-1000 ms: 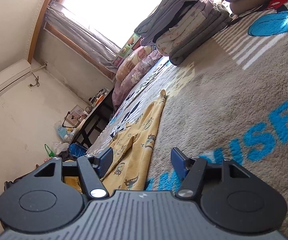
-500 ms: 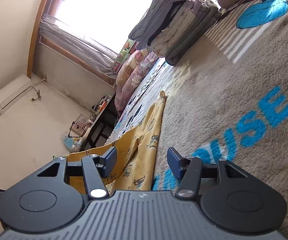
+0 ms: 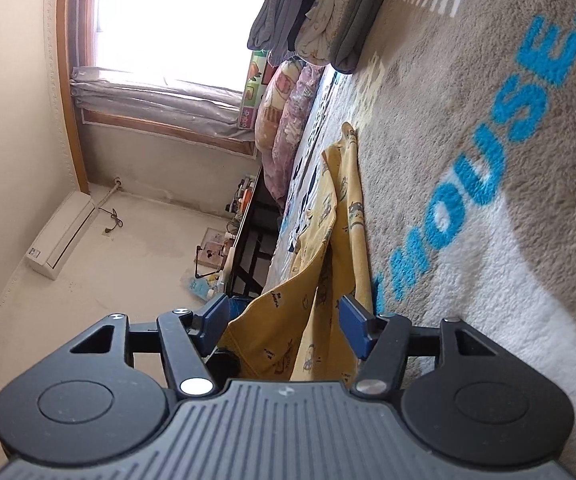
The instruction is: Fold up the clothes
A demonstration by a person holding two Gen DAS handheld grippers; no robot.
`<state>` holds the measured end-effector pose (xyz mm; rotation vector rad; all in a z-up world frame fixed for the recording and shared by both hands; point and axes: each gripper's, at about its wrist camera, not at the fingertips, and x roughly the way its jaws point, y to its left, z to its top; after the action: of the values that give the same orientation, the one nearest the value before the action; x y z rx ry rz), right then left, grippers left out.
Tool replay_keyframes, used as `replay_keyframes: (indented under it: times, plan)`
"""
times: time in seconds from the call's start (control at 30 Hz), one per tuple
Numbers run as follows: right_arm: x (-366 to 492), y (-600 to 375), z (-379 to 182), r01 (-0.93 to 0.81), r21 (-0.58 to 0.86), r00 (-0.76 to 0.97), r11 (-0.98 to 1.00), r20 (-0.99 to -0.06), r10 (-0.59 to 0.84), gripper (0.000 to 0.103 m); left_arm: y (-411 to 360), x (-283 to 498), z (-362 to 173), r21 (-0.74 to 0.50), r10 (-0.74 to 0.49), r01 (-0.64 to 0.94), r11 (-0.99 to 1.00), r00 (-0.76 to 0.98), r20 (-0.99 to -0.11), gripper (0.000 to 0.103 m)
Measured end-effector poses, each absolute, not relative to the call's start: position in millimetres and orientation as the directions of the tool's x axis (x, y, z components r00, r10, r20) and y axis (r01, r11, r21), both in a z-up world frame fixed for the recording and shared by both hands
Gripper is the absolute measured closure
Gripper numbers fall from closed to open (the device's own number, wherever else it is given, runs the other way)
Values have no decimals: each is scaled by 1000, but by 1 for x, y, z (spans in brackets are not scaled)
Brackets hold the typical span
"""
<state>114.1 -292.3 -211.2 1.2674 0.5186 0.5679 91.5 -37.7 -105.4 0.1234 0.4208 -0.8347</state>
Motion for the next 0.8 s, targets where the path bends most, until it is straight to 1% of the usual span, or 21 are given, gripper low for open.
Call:
replay_keyframes:
  times: [0.23, 0.33, 0.53, 0.8]
  plan:
    - [112, -287, -213, -88, 983, 748, 159, -40, 662, 43, -49, 82, -114, 45, -677, 774, 632, 579, -454, 100]
    - [111, -286, -212, -81, 982, 749, 173, -54, 660, 46, -52, 78, -116, 92, -667, 784, 614, 578, -470, 100]
    - [109, -285, -212, -71, 979, 751, 190, -73, 656, 51, -55, 74, -122, 145, -649, 794, 590, 573, -501, 100]
    - [104, -287, -205, -73, 961, 775, 265, -113, 622, 51, -66, 67, -131, 233, -618, 807, 543, 572, -540, 100]
